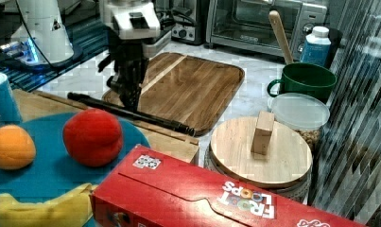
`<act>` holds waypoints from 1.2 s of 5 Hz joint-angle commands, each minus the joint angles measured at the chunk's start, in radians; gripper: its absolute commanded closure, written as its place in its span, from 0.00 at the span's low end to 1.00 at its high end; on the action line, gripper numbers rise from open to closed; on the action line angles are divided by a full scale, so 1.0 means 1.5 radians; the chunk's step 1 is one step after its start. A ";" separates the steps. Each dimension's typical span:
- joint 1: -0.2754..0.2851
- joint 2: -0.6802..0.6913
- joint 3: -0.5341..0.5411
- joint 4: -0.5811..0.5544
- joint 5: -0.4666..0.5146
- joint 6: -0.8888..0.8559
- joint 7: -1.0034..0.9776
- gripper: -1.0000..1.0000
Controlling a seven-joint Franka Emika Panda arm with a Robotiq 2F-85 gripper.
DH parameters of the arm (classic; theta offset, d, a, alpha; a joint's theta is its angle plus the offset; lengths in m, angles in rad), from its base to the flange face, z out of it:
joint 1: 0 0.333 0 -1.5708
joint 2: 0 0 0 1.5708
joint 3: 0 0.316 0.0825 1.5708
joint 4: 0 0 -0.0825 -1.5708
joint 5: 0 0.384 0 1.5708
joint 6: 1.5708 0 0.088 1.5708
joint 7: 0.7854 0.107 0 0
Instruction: Close the drawer.
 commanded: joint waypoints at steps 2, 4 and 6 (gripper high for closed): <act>-0.041 0.016 -0.063 0.148 -0.092 0.050 -0.021 1.00; -0.038 -0.008 -0.057 0.125 -0.099 0.049 0.001 1.00; -0.047 -0.008 -0.047 0.125 -0.103 0.049 0.003 1.00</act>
